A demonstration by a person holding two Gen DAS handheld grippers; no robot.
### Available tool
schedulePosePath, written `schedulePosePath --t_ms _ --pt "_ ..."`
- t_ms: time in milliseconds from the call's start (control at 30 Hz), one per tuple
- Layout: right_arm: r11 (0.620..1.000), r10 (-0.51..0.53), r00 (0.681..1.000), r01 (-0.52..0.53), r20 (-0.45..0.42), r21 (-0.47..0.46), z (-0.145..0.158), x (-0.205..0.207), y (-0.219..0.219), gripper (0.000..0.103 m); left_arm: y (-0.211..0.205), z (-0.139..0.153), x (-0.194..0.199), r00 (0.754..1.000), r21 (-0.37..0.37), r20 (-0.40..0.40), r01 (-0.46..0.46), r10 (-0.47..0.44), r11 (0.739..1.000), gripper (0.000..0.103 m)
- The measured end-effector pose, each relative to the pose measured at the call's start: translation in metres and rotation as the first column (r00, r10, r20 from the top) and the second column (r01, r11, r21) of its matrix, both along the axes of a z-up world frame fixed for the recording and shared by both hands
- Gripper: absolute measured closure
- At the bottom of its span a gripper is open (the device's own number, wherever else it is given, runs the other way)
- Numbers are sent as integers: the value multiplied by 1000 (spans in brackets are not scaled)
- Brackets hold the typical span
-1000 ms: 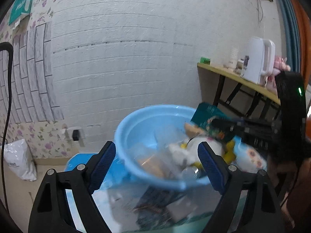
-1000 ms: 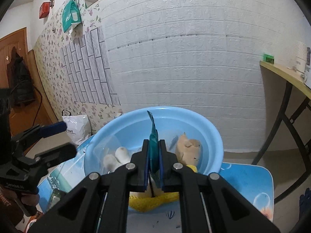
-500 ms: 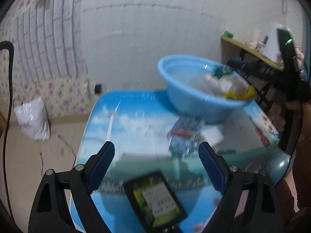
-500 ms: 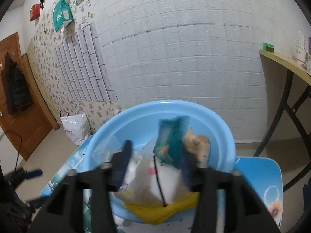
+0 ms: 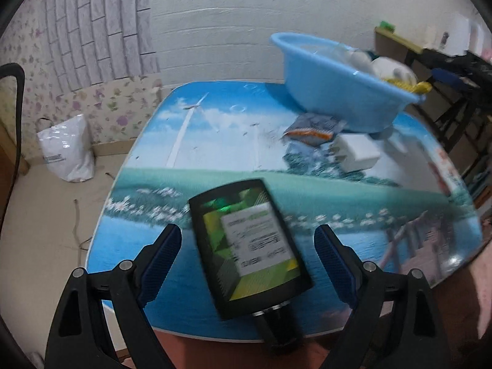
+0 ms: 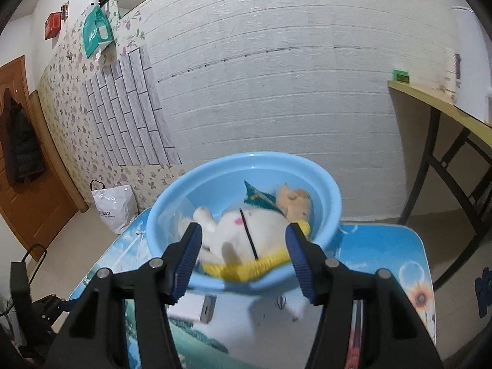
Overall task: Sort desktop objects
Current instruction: 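Lift the black bottle with the left gripper while the right gripper withdraws from the basin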
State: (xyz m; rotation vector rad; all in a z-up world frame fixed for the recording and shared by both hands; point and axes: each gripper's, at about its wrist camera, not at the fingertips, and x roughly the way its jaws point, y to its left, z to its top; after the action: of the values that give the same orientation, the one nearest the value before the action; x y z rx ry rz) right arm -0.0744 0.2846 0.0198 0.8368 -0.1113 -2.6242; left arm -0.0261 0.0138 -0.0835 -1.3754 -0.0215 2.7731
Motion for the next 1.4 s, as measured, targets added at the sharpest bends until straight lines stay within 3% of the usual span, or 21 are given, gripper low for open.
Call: schedulePosePath --t_ms 200,300,900,967,1000,1033,1067,1167,1233,1333,1400 --pt "1000 -12 999 11 44 11 -17 20 9 47 -3 -6 5 1000 18 -13 -17 18 1000 16" --pt "1000 -18 998 17 63 16 -23 26 12 47 -3 -7 7 1000 57 -17 12 -11 998 30" --pt "1000 -21 997 20 76 20 -27 39 15 47 -1 10 16 995 86 -82 57 -50 995 39" --pt "1000 -24 996 23 80 18 -29 39 15 47 -2 20 15 991 76 -129 43 -33 996 77" --pt "1000 -25 996 24 84 17 -30 39 16 47 -4 24 13 990 104 -134 59 -45 993 79" --pt "1000 -26 996 24 91 17 -32 38 15 47 -4 29 9 989 120 -136 72 -56 990 90" --pt "1000 -25 995 24 96 16 -33 38 15 47 -2 31 6 987 111 -145 84 -68 990 93" --pt "1000 -18 995 17 100 13 -34 38 15 47 7 26 -2 988 59 -110 118 -111 991 91" --pt "1000 -17 996 16 89 14 -33 40 16 47 12 19 -3 989 31 -83 122 -120 992 77" --pt "999 -31 995 30 96 9 -34 39 22 47 17 10 3 987 8 -80 141 -140 990 41" --pt "999 -40 993 40 108 6 -37 38 25 47 20 6 5 986 -19 -74 148 -149 989 29"
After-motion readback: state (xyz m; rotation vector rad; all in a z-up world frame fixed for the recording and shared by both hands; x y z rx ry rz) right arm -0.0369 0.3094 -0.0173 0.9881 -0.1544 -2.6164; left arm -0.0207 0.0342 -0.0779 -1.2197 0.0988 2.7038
